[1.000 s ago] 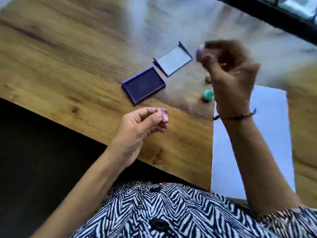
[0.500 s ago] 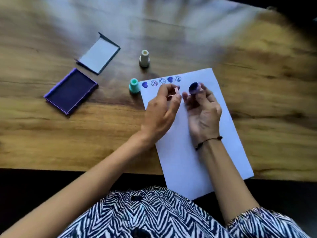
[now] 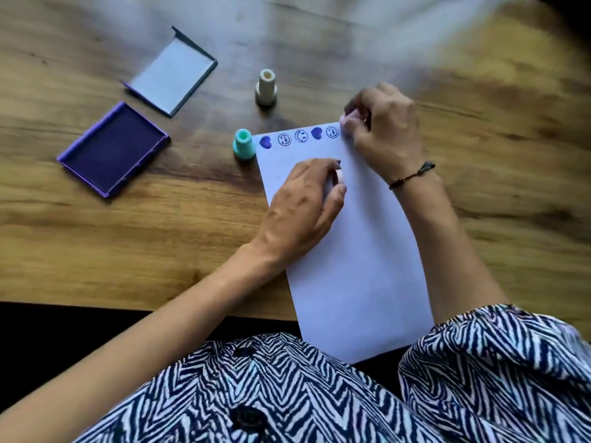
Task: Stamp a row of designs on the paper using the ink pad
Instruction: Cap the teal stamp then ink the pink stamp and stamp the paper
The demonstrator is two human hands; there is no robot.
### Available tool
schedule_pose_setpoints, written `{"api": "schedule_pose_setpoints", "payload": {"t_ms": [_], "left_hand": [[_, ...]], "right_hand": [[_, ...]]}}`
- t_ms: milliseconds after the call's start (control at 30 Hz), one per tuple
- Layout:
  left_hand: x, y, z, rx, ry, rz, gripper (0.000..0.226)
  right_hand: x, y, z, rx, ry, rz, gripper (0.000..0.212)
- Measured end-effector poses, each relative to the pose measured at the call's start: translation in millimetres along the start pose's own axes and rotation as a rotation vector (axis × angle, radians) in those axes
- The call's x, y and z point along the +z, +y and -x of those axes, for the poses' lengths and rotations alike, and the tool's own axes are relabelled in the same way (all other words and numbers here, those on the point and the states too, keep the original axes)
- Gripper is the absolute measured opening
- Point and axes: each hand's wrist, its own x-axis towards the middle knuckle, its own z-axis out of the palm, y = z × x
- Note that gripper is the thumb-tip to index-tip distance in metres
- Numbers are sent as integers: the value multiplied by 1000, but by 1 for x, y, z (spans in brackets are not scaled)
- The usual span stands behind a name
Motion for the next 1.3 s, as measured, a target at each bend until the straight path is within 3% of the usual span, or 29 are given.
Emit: {"api": "schedule_pose_setpoints", "payload": {"t_ms": [500,700,933,1033,1167,1233,1300], "left_hand": [[0,1,1,-27,-28,8,30],[0,2,1,-22,-16,-5,36],[1,2,1,-14,2,-23,28],[1,2,1,-9,18,-31,28],[1,2,1,-2,38,-18,26],[0,3,2,-12,39,5,26],[-3,3,2,-50,40,54,25]], "right_hand": [[8,-5,0,-98,-44,286,17],[7,-7,-1,-79,-54,285,17],[10,-9,3,-66,-35,246,18],[2,-5,5,-2,18,36,17],[-23,3,15,358,265,-621,8],[-30,7,23,497,250,-921,14],[-30,6,33,559,192,-1048,16]]}}
